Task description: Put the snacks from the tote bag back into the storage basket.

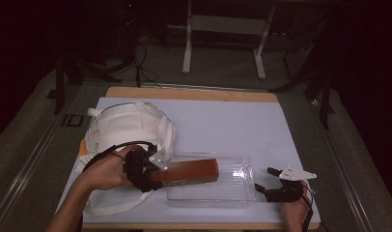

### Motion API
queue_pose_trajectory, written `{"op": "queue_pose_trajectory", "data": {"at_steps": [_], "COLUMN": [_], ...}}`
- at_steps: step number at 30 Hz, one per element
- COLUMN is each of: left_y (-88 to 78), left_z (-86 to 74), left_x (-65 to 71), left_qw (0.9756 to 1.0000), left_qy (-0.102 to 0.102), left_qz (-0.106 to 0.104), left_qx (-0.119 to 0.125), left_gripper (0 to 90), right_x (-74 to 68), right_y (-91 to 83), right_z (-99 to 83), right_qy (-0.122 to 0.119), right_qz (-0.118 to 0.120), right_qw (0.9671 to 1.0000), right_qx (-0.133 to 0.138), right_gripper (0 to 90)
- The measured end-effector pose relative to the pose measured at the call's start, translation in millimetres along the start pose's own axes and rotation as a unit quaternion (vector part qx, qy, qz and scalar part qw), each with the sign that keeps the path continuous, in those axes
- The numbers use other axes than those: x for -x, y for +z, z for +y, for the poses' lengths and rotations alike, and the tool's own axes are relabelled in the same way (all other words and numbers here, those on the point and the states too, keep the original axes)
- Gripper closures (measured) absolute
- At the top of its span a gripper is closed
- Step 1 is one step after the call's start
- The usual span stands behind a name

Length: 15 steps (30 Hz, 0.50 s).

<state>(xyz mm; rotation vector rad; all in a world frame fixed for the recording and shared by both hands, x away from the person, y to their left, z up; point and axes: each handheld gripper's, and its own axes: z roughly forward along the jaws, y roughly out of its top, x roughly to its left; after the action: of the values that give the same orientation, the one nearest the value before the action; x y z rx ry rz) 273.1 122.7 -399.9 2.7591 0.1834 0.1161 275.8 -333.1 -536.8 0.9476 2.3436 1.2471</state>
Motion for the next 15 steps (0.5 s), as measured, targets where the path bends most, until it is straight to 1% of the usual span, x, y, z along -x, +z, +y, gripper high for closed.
{"op": "queue_pose_trajectory", "data": {"at_steps": [1,2,3,6,8,10,11,12,15], "left_y": [2.0,2.0,4.1,6.3,9.7,11.3,11.3,12.5,13.8], "left_z": [0.9,0.9,1.8,2.4,2.8,3.3,3.3,4.1,5.3], "left_x": [1.2,1.2,2.0,2.2,0.5,-0.1,-0.1,-0.1,-0.1], "left_qw": [1.0000,1.0000,0.9999,0.9999,0.9999,0.9999,0.9999,0.9998,0.9998], "left_qy": [0.006,0.006,0.010,0.013,0.010,0.011,0.011,0.016,0.018], "left_qz": [0.001,0.001,0.002,0.000,-0.004,-0.007,-0.007,-0.008,-0.006], "left_qx": [0.000,0.000,-0.002,-0.003,-0.004,-0.005,-0.005,-0.005,-0.003], "left_gripper": [43.7,43.7,43.7,43.7,43.7,43.7,43.7,43.7,43.7], "right_x": [0.0,0.0,0.3,0.4,0.3,0.4,0.4,0.4,0.2], "right_y": [0.0,0.0,0.0,0.0,0.1,-0.1,-0.1,-0.1,0.0], "right_z": [0.0,0.0,0.0,0.0,0.0,0.0,0.0,0.0,0.0], "right_qy": [0.000,0.000,-0.001,-0.001,-0.001,0.000,0.000,0.000,-0.001], "right_qz": [0.000,0.000,0.000,0.000,0.001,0.001,0.001,0.001,0.001], "right_qw": [1.0000,1.0000,1.0000,1.0000,1.0000,1.0000,1.0000,1.0000,1.0000], "right_qx": [0.000,0.000,0.000,0.000,0.000,0.000,0.000,0.000,0.000], "right_gripper": [14.4,14.4,14.4,14.4,14.4,14.4,14.4,14.4,14.4]}}
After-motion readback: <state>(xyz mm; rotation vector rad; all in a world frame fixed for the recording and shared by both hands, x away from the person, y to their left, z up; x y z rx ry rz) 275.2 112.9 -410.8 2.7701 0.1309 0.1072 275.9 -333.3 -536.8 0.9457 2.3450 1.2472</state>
